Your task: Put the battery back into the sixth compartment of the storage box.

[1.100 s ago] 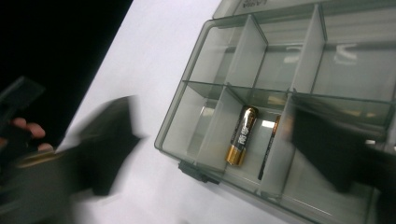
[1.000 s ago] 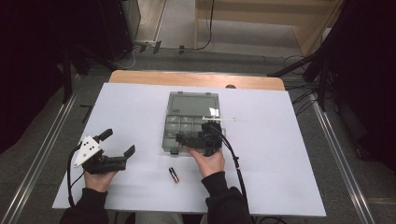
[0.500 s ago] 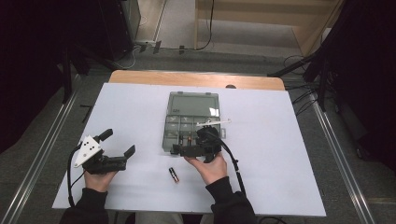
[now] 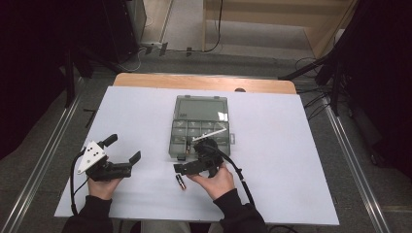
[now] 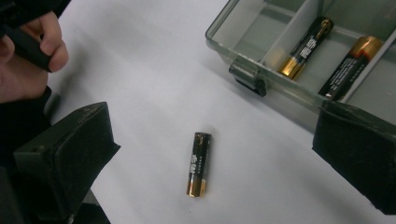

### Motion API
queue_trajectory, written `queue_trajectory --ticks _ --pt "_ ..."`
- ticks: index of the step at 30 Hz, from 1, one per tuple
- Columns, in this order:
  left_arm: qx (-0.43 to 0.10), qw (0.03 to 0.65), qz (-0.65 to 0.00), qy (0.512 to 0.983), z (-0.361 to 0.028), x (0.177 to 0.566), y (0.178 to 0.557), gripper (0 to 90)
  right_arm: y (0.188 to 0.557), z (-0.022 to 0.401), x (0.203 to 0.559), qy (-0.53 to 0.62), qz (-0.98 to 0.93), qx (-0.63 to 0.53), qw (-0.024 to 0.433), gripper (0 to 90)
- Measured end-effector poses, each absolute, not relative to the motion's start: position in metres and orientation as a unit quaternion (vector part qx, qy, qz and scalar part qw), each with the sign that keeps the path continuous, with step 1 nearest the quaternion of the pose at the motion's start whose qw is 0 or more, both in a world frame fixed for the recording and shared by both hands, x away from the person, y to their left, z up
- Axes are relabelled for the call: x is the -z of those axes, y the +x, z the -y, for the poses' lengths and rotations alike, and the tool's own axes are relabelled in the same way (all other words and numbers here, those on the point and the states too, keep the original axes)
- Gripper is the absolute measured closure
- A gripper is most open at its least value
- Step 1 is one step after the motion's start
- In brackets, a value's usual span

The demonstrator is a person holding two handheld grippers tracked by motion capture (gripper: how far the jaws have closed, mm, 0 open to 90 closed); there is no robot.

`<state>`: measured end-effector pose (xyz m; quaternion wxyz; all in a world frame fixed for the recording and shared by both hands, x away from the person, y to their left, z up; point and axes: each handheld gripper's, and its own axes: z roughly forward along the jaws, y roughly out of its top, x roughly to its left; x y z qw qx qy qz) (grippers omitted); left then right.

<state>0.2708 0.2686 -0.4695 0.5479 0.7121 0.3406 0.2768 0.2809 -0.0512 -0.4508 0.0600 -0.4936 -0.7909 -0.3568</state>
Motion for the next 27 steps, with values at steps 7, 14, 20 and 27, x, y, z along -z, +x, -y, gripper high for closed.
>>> queue_trajectory --ticks 7,14,20,27 --pt "-0.276 0.548 -0.340 0.713 -0.268 0.470 0.271 0.0 0.275 0.040 0.456 -0.478 0.812 0.330 0.063 0.0" --pt "-0.277 0.547 -0.340 0.713 -0.269 0.470 0.271 0.0 0.273 0.028 0.463 -0.465 0.830 0.298 0.069 0.0" --pt "-0.276 0.547 -0.339 0.714 -0.268 0.470 0.271 0.0 0.270 0.019 0.467 -0.452 0.847 0.273 0.066 0.0" --pt "-0.275 0.547 -0.339 0.714 -0.268 0.470 0.271 0.0 0.268 0.008 0.474 -0.443 0.861 0.242 0.066 0.0"
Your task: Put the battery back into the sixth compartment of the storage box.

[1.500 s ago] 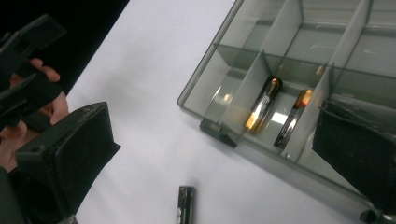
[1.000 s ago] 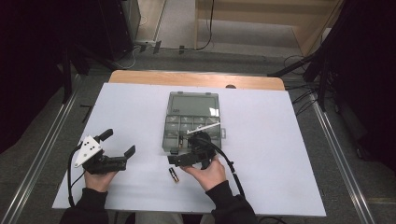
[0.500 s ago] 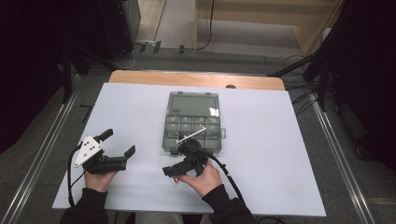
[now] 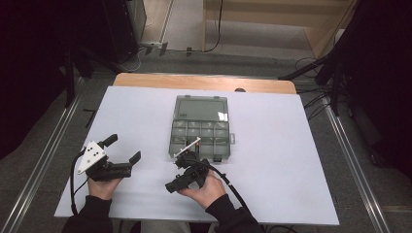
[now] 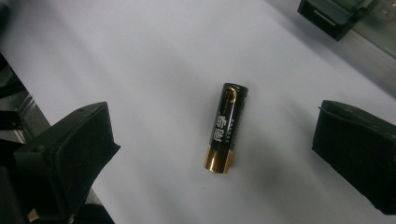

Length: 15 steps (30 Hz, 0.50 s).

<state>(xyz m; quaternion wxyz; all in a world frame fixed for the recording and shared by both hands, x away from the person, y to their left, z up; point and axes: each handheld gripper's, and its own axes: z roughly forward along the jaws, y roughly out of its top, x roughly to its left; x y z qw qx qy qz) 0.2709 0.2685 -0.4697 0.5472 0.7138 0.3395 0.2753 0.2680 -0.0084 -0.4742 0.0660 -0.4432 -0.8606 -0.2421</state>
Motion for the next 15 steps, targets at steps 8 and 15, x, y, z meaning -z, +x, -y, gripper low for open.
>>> queue_trajectory --ticks 8,15 --pt "-0.276 0.546 -0.340 0.714 -0.2684 0.4697 0.2709 0.0 0.2662 0.0023 0.4783 -0.434 0.872 0.218 0.065 2.8" --pt "-0.276 0.546 -0.340 0.714 -0.2684 0.4697 0.2708 0.0 0.2647 -0.0019 0.4781 -0.443 0.873 0.197 0.056 18.3"
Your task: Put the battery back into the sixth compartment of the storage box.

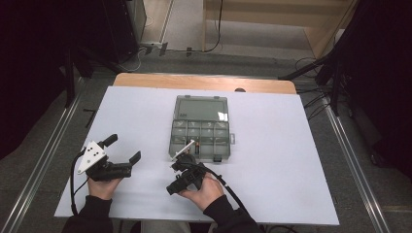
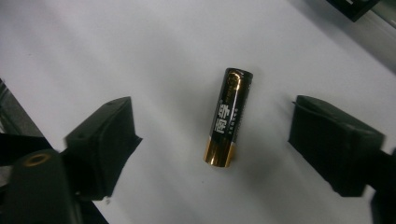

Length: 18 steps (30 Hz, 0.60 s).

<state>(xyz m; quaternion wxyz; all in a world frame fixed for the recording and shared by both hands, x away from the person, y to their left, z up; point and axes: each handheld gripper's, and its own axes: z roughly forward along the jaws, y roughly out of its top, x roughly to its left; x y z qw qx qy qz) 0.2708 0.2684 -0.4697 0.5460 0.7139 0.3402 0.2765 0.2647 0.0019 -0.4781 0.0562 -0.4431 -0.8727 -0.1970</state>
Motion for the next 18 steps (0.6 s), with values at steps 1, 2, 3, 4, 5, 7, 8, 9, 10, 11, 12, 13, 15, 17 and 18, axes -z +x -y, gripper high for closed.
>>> queue_trajectory --ticks 1,2,3,4,5,7,8,9,10,11,12,13,15,17,18 --pt "-0.276 0.546 -0.340 0.714 -0.2684 0.4697 0.2708 0.0 0.2644 -0.0024 0.4777 -0.444 0.873 0.196 0.054 22.2" --pt "-0.277 0.546 -0.340 0.714 -0.2684 0.4696 0.2707 0.0 0.2643 -0.0027 0.4776 -0.442 0.874 0.196 0.051 25.5" --pt "-0.277 0.547 -0.340 0.713 -0.2684 0.4697 0.2708 0.0 0.2639 -0.0036 0.4773 -0.443 0.874 0.194 0.048 28.8" --pt "-0.277 0.547 -0.340 0.713 -0.2683 0.4697 0.2707 0.0 0.2637 -0.0045 0.4772 -0.443 0.874 0.192 0.046 32.2" --pt "-0.277 0.547 -0.341 0.713 -0.2683 0.4696 0.2706 0.0 0.2634 -0.0056 0.4772 -0.443 0.875 0.188 0.041 36.1" --pt "-0.277 0.548 -0.341 0.712 -0.2683 0.4695 0.2705 0.0 0.2626 -0.0071 0.4777 -0.442 0.877 0.184 0.034 42.5" --pt "-0.277 0.548 -0.340 0.712 -0.2683 0.4695 0.2705 0.0 0.2621 -0.0077 0.4773 -0.444 0.877 0.183 0.029 46.9" --pt "-0.277 0.548 -0.341 0.712 -0.2683 0.4695 0.2705 0.0 0.2616 -0.0079 0.4768 -0.446 0.876 0.184 0.029 53.8" --pt "-0.277 0.547 -0.340 0.712 -0.2683 0.4696 0.2705 0.0 0.2616 -0.0079 0.4768 -0.446 0.876 0.184 0.029 53.8" --pt "-0.277 0.547 -0.340 0.712 -0.2682 0.4695 0.2705 0.0 0.2614 -0.0082 0.4769 -0.447 0.876 0.182 0.027 56.3" --pt "-0.277 0.548 -0.340 0.712 -0.2682 0.4695 0.2705 0.0 0.2612 -0.0086 0.4768 -0.447 0.876 0.179 0.023 58.4" --pt "-0.278 0.547 -0.340 0.712 -0.2683 0.4695 0.2704 0.0 0.2612 -0.0087 0.4766 -0.449 0.875 0.177 0.021 60.8" --pt "-0.278 0.548 -0.341 0.712 -0.2684 0.4694 0.2704 0.0 0.2611 -0.0089 0.4764 -0.452 0.875 0.173 0.018 65.2" --pt "-0.278 0.548 -0.340 0.712 -0.2684 0.4693 0.2703 0.0 0.2611 -0.0087 0.4765 -0.453 0.875 0.169 0.012 70.2" --pt "-0.278 0.548 -0.340 0.712 -0.2684 0.4693 0.2704 0.0 0.2611 -0.0086 0.4766 -0.454 0.875 0.169 0.014 72.2"
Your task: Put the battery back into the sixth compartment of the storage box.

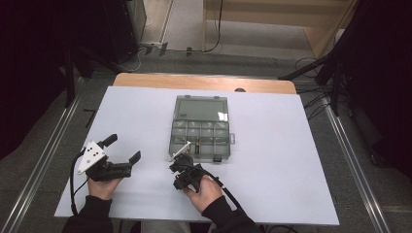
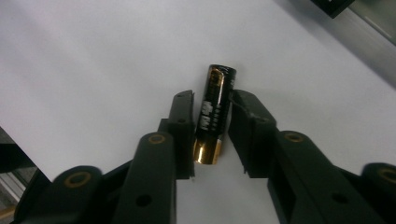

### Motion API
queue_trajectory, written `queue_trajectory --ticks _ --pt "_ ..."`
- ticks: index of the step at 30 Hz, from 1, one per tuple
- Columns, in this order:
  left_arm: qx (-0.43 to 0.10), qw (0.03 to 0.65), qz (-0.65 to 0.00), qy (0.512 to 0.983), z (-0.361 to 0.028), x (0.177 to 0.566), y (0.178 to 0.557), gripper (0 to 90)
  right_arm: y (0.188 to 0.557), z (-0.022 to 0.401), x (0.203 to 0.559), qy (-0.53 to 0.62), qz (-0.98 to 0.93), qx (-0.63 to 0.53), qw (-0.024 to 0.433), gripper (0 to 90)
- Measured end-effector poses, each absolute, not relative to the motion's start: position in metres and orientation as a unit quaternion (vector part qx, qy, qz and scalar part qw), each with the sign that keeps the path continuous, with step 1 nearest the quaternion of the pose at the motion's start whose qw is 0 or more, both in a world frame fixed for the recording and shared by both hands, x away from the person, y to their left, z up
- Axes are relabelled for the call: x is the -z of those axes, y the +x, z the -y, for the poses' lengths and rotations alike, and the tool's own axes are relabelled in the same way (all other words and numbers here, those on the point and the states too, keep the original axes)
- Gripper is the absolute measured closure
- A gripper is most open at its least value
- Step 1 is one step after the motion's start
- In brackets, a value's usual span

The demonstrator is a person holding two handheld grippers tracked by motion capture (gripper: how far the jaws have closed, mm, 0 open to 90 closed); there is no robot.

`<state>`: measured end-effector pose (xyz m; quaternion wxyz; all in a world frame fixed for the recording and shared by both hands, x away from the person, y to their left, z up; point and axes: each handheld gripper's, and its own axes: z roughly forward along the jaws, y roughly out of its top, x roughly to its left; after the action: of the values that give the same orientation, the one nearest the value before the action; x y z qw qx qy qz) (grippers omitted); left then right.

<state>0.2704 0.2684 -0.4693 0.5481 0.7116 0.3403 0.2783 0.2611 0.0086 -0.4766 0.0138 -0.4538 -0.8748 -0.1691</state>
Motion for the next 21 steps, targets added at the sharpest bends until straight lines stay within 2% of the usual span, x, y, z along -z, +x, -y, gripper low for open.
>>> queue_trajectory --ticks 1,21 --pt "-0.278 0.548 -0.340 0.712 -0.2684 0.4693 0.2703 0.0 0.2606 -0.0088 0.4763 -0.456 0.874 0.167 0.019 76.7" --pt "-0.278 0.547 -0.340 0.713 -0.2682 0.4696 0.2706 0.0 0.2604 -0.0017 0.4695 -0.447 0.875 0.184 0.023 77.6"
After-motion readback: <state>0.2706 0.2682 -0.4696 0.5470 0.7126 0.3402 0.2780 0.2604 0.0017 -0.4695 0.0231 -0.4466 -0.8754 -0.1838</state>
